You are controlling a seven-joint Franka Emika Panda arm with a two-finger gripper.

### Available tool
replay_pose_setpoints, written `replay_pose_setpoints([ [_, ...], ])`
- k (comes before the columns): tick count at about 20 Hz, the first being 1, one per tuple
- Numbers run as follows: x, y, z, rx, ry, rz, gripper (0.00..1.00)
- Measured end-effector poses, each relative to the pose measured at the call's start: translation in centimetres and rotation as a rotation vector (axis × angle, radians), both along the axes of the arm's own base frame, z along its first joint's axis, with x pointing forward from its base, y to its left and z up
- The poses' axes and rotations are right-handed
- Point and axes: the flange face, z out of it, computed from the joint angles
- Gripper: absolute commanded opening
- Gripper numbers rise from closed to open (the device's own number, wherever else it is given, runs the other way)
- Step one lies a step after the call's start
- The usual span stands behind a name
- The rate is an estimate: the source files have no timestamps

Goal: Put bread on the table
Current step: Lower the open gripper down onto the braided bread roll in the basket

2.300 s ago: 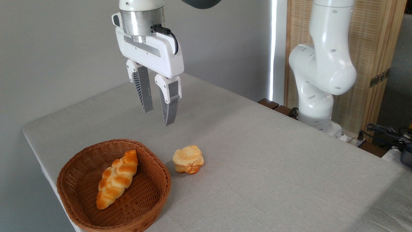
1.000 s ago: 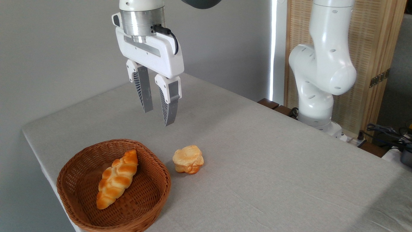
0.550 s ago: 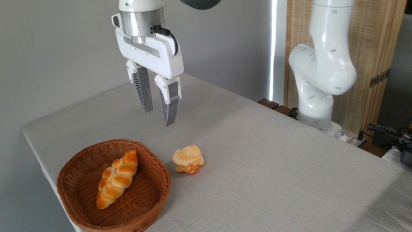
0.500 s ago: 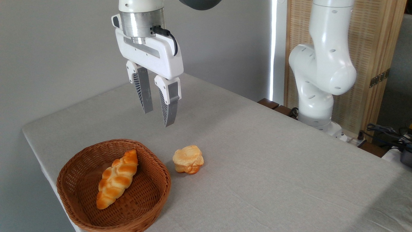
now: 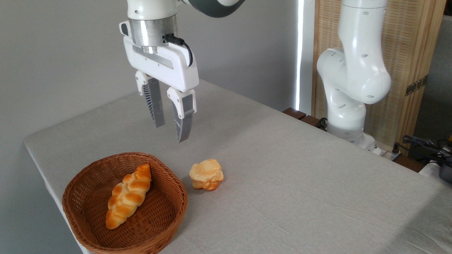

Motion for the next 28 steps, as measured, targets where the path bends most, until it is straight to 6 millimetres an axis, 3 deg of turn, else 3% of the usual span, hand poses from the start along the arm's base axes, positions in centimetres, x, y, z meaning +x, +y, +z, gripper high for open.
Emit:
replay_pose_setpoints([
  [10, 4.1, -1.4, -2.7, -0.067, -0.133, 0.276, 1.00],
  [16, 5.8, -4.4, -6.7, -0.080, -0.127, 0.366, 1.00],
  [28, 7.7, -6.2, -13.5, -0.053, -0.084, 0.387, 1.00],
])
